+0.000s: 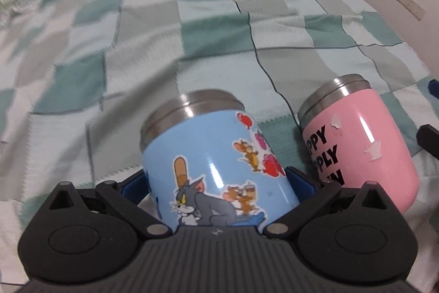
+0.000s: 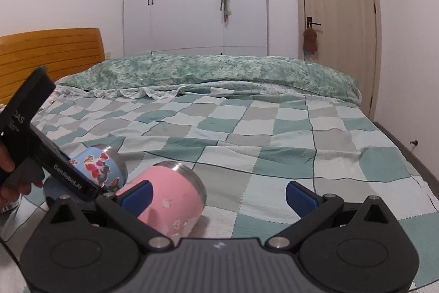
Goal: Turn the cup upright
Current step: 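Move the left tool toward the lying light-blue cup and close on it, then lift the light-blue cup with the left tool and rotate it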
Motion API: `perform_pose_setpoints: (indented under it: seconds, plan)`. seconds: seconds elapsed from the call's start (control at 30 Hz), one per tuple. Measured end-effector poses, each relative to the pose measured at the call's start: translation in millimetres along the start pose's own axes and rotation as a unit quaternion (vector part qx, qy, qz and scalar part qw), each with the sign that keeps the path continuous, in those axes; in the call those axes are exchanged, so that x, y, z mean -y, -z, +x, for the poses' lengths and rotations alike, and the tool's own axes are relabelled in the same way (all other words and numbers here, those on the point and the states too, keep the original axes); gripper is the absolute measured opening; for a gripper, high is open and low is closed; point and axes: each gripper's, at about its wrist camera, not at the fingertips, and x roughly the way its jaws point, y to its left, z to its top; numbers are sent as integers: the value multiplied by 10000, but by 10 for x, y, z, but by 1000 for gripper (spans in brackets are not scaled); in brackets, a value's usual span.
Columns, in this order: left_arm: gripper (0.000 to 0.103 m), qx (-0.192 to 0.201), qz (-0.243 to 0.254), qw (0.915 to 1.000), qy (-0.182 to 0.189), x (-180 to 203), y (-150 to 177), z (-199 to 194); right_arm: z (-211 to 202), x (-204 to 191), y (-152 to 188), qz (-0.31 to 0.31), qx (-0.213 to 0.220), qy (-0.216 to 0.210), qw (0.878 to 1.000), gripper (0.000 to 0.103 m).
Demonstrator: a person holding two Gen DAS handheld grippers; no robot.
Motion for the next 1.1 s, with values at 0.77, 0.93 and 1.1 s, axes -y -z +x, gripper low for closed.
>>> perform_pose_setpoints:
  seconds: [0.77,0.93,1.1]
  plan:
    - [89,185,344,9992,-83,261,198,-417,-220,-39,-13,67,339,-128,9993,103]
    - [86,250,334,9991,-28,367,390,-652,-421,-116,-14,138,533,-260,9981,103]
    - [86,328,296,9990,29,500,674,-988,-706,-245,-13,202,727,-389,9964,103]
